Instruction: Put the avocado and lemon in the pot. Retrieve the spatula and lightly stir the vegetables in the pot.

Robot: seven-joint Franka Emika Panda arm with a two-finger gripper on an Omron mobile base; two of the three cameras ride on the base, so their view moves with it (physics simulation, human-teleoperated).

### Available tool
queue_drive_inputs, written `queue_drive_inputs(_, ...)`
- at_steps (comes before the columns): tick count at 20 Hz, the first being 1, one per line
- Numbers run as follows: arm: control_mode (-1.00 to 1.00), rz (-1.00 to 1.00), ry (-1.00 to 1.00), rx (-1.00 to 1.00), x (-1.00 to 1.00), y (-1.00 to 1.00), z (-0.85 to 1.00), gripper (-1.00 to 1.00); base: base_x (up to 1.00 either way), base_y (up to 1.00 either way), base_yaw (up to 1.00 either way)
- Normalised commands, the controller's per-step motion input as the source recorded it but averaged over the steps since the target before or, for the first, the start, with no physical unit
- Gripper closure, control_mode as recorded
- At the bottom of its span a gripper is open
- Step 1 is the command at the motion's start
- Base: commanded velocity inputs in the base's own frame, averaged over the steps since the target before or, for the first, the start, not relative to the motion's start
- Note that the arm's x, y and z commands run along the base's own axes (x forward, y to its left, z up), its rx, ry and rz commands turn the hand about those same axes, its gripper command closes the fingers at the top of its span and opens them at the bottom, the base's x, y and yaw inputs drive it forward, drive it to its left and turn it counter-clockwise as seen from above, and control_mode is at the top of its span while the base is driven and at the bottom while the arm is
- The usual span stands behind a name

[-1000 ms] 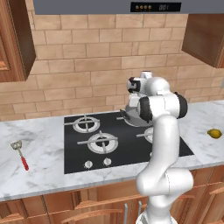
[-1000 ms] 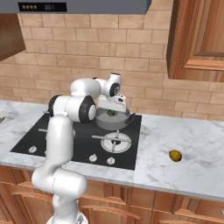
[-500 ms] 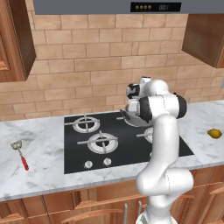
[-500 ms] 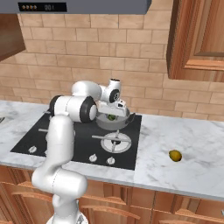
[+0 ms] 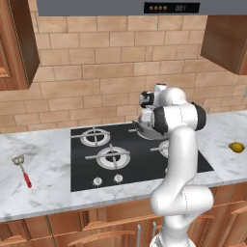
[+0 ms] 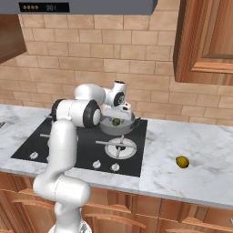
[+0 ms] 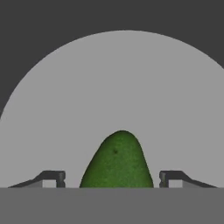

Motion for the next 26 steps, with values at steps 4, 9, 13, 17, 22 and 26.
queue_drive_inputs(4,-1.0,-0.03,-0.21,0.0,-0.1,0.0,0.3,-1.0,0.0,0.0,0.0)
queue_drive_inputs(9,-1.0,-0.03,-0.28,0.01,-0.51,-0.15,0.46,-1.0,0.0,0.0,0.0)
queue_drive_inputs(13,-1.0,-0.11,-0.24,-0.01,-0.99,-0.28,0.14,-1.0,0.0,0.0,0.0)
queue_drive_inputs(17,-1.0,-0.11,-0.16,-0.01,-0.95,-0.38,0.09,-1.0,0.0,0.0,0.0)
queue_drive_inputs(22,-1.0,-0.07,0.04,-0.04,-0.63,-0.4,0.35,-1.0,0.0,0.0,0.0)
queue_drive_inputs(26,-1.0,0.0,0.08,-0.02,-0.62,-0.56,0.36,-1.0,0.0,0.0,0.0)
